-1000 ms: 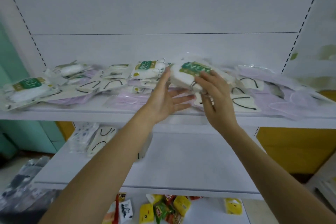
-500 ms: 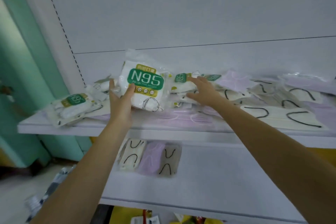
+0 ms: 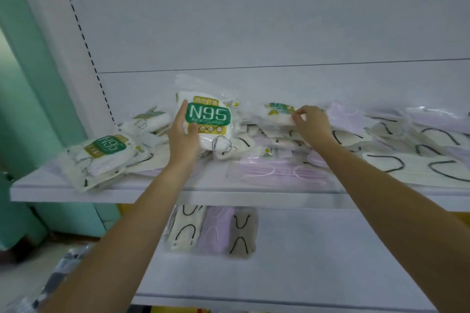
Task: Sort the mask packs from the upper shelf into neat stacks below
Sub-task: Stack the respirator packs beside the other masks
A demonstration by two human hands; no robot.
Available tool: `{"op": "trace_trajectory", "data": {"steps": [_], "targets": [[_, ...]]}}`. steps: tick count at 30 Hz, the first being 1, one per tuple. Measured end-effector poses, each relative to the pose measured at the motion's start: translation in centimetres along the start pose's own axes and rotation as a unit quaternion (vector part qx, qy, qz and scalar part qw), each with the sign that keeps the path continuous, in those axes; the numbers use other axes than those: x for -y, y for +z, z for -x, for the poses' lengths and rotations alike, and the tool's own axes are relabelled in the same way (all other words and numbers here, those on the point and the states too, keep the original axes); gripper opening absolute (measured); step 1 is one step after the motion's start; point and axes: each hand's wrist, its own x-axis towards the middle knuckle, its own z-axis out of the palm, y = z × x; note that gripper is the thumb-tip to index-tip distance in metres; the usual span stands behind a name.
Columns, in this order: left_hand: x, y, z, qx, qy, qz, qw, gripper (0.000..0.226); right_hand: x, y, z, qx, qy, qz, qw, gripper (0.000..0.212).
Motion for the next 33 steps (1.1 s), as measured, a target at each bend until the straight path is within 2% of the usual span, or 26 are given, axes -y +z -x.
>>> {"op": "trace_trajectory", "data": {"steps": [4,7,9,12,14,16,17,18,19,20,22,24,25,26,28,30,33], "targets": [[0.9,0.9,0.2,0.023,-0.056,-0.077,0.995,0.051,2.3,-1.6,0.9,-0.069,0.058,-0.107,0.99,0.025],[-0.4,1.9,1.6,0.034,-0.073,-0.064,0.995,0.044,5.9,-1.5,3.3,-0.071,0.008,-0.156,0.985,0.02],[-0.6,2.5,2.1,0.054,-0.077,-0.034,0.995,0.047,8.8,-0.1,6.0,-0.024,-0.047,-0.178,0.983,0.019],[-0.4,2.8,2.6,0.068,-0.06,-0.025,0.996,0.046,11.7,2.6,9.3,0.096,-0.093,-0.191,0.973,0.026],[0.2,2.5,2.5,0.045,-0.04,-0.038,0.997,0.04,11.8,2.9,9.6,0.158,-0.051,-0.24,0.956,0.028],[0.6,2.3,2.0,0.019,-0.014,-0.063,0.998,0.042,10.4,1.7,8.6,0.175,-0.009,-0.302,0.937,0.031],[0.6,2.3,1.6,0.007,-0.005,-0.066,0.998,0.046,8.9,0.9,7.7,0.161,-0.006,-0.287,0.944,0.032],[0.4,2.5,1.1,-0.004,0.002,-0.064,0.998,0.047,7.1,0.0,6.6,0.133,-0.017,-0.209,0.969,0.035],[-0.1,2.9,0.9,-0.015,0.011,-0.061,0.998,0.047,4.9,-0.7,5.4,0.111,-0.023,-0.092,0.989,0.039],[-0.7,3.4,0.8,-0.028,0.02,-0.059,0.998,0.047,2.7,-1.7,4.3,0.106,-0.016,0.024,0.994,0.042],[-1.6,4.5,0.8,-0.048,0.027,-0.049,0.997,0.048,-2.6,-3.5,2.0,0.124,0.07,0.179,0.974,0.045],[-1.8,5.4,0.8,-0.056,0.022,-0.037,0.997,0.052,-6.6,-4.7,0.3,0.128,0.181,0.206,0.953,0.051],[-1.8,5.9,1.0,-0.054,0.021,-0.035,0.998,0.054,-7.8,-4.9,-0.1,0.124,0.2,0.215,0.948,0.055],[-1.7,6.3,1.1,-0.051,0.021,-0.032,0.998,0.057,-8.3,-5.0,-0.5,0.109,0.185,0.231,0.949,0.057],[-1.6,7.3,1.5,-0.051,0.021,-0.034,0.998,0.061,-8.0,-4.6,-1.1,0.074,0.075,0.253,0.962,0.061],[-1.5,8.3,1.9,-0.049,0.017,-0.058,0.997,0.068,-6.5,-4.0,-1.5,0.11,-0.056,0.238,0.963,0.065],[-1.1,8.9,2.4,-0.028,0.021,-0.119,0.992,0.066,-5.5,-1.9,-2.6,0.194,-0.126,0.241,0.942,0.065]]}}
